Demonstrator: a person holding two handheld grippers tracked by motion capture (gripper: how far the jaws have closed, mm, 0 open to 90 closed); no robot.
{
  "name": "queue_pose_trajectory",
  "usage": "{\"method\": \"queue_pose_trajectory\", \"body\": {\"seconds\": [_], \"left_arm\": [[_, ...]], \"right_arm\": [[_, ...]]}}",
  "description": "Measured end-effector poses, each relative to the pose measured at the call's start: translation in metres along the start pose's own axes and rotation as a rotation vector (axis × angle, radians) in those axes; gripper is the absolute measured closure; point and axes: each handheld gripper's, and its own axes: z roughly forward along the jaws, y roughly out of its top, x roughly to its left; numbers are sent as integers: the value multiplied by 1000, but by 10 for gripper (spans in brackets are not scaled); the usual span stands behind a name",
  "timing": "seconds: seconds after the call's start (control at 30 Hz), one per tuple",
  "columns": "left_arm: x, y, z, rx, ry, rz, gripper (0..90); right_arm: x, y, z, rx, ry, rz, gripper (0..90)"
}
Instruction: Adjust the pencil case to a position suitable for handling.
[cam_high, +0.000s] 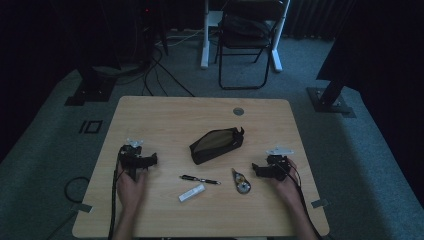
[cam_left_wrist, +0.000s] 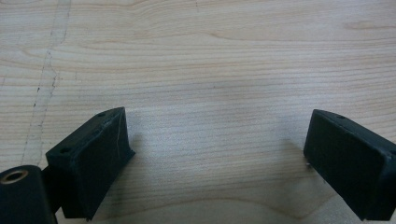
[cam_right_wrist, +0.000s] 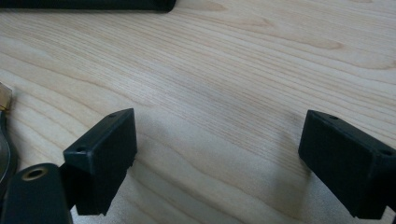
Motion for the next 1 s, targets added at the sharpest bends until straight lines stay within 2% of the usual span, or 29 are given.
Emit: {"method": "queue_pose_trajectory", "body": {"seconds": [0.37, 0.53, 0.67, 0.8, 0.9, 1.0], "left_arm": [[-2, 0, 0, 0, 9, -10, 71], [-2, 0, 0, 0, 9, -11, 71], [-2, 0, 0, 0, 9, -11, 71], [-2, 0, 0, 1, 9, -10, 71], [-2, 0, 0, 0, 9, -11, 71], [-2, 0, 0, 0, 9, -11, 71]], "right_arm": [[0, 0, 0, 0, -9, 8, 115], [-1, 1, 1, 3, 11, -13, 116], [-2, 6, -1, 22, 6, -1, 233], [-1, 11, -2, 1, 16, 6, 270], [4, 23, -5, -40, 13, -3, 327], [6, 31, -6, -61, 15, 0, 334]]}}
